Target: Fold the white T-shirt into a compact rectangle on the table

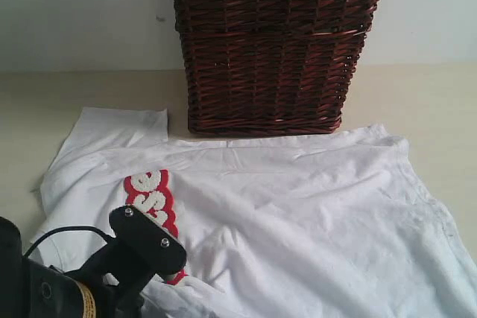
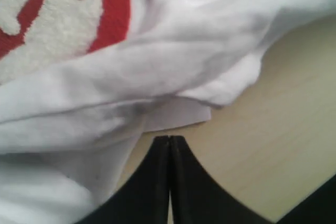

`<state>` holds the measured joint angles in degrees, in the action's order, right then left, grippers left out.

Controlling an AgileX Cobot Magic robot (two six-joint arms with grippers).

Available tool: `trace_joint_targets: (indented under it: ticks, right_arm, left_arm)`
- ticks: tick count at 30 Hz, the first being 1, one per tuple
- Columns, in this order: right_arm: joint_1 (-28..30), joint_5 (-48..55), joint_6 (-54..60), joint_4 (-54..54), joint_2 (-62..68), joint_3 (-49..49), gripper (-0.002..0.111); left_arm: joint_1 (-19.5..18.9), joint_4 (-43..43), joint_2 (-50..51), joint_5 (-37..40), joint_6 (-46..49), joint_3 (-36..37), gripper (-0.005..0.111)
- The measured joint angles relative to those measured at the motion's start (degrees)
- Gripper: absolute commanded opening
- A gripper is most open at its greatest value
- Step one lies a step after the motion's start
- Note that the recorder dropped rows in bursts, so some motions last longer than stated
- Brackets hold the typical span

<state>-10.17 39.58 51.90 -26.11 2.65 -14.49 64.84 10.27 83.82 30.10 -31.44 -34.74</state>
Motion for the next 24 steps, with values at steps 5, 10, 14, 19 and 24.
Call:
trace_joint_targets:
  ticks: [5,10,14,19,24]
  right_arm:
    - [0.0,0.0,0.0,0.0,0.0,0.0,0.049]
    - [0.0,0.0,0.0,0.0,0.0,0.0,0.049]
    - [0.0,0.0,0.0,0.0,0.0,0.0,0.049]
    - [0.0,0.0,0.0,0.0,0.0,0.0,0.049]
    - [0.0,0.0,0.0,0.0,0.0,0.0,0.049]
  left_arm:
    - [0.1,3.8,1.2,-0.7,-0.7,0.0,0.024]
    - [0.1,4.0,4.3,-6.1,0.7,0.0,0.057]
    - [0.1,4.0,6.7,-8.4,-0.4,0.0,0.049]
    - [0.1,4.1,11.4,-10.1,-1.1,0.0,0.043]
    - [0.1,4.6,14.0,-11.8,-1.3,-0.4,0.026]
